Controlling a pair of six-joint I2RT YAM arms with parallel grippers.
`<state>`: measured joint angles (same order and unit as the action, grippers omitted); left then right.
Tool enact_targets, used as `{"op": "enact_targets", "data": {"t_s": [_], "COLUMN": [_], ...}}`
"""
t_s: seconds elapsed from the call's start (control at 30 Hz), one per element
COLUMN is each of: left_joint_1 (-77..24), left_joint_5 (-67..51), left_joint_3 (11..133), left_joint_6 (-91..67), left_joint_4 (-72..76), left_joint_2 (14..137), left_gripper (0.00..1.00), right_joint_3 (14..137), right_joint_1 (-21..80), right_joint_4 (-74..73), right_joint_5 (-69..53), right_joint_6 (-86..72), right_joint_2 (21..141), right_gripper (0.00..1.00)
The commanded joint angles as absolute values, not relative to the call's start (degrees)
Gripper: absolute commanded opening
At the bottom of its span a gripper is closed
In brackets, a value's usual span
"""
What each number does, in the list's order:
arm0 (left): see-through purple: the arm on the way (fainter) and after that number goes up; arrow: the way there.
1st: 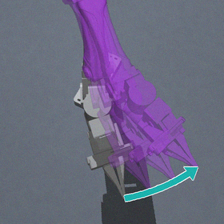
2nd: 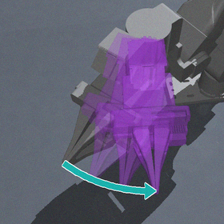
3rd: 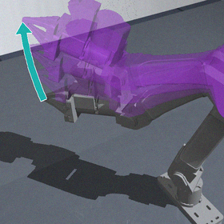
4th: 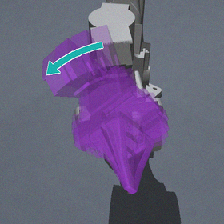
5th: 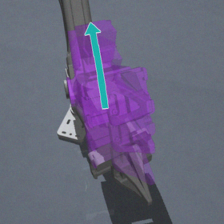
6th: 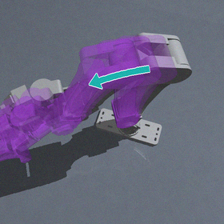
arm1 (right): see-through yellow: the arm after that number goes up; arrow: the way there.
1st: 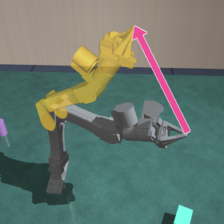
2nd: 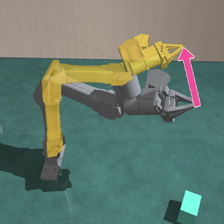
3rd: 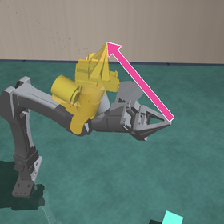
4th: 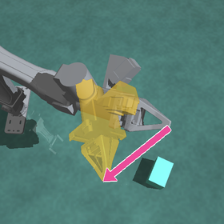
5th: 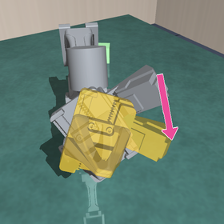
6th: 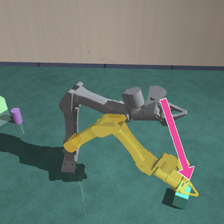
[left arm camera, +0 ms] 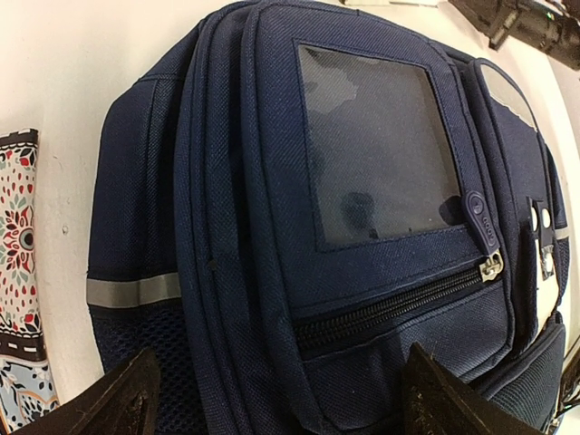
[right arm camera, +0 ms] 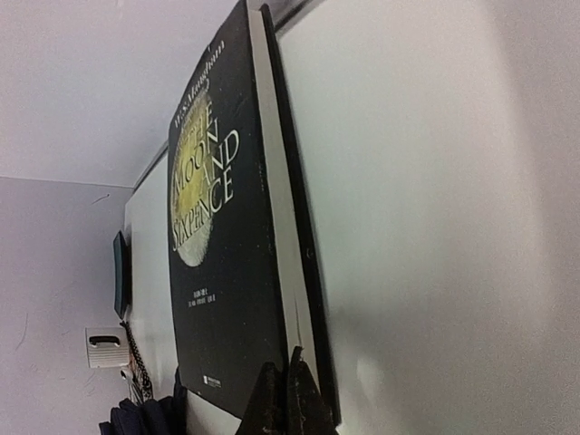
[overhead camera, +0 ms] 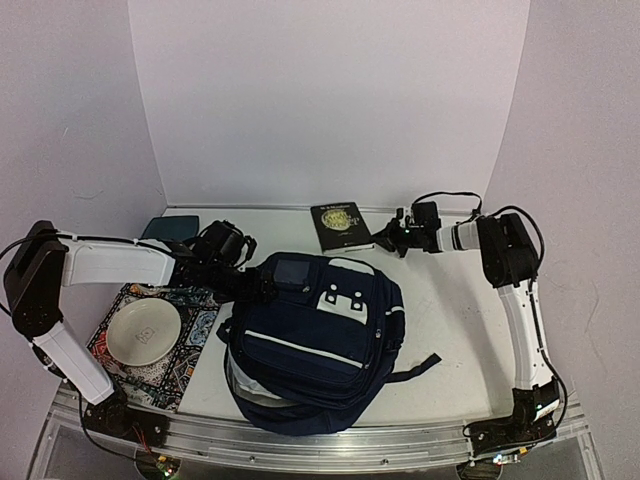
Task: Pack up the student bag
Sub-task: Move the book to the center of the board.
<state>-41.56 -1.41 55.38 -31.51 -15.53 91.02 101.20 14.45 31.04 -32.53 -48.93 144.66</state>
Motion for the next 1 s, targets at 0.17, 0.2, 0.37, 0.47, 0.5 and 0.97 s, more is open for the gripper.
{"op": "enact_targets", "data": {"t_s": [0.17, 0.2, 0.37, 0.47, 0.5, 0.97], "left_joint_1": [-41.2, -41.3, -41.2, -41.2, -41.2, -41.2], "left_joint_5": [-0.6, -0.6, -0.6, -0.6, -0.6, -1.8], "left_joint_3": [58.1, 58.1, 58.7, 59.2, 59.5, 62.4], "left_joint_6": [-30.0, -29.8, -29.3, -28.9, -28.6, -26.4], "left_joint_4": [-16.4, -16.5, -16.4, -16.4, -16.4, -16.7], "left_joint_2": [87.5, 87.5, 87.2, 86.8, 86.6, 84.6], "left_gripper": [0.94, 0.94, 0.94, 0.94, 0.94, 0.94], "right_joint_3": [78.9, 76.0, 63.0, 55.8, 53.7, 32.6], "right_joint_1": [7.4, 6.4, 2.8, 2.0, 2.0, 2.0], "right_joint_4": [30.8, 30.8, 30.0, 26.3, 24.3, 0.7], "right_joint_5": [-30.9, -31.0, -31.5, -30.6, -30.6, -28.7], "right_joint_6": [-44.1, -43.6, -41.7, -39.1, -38.2, -34.5], "right_joint_2": [124.3, 122.1, 111.8, 105.4, 102.7, 70.9], "right_gripper": [0.0, 0.0, 0.0, 0.0, 0.0, 0.0]}}
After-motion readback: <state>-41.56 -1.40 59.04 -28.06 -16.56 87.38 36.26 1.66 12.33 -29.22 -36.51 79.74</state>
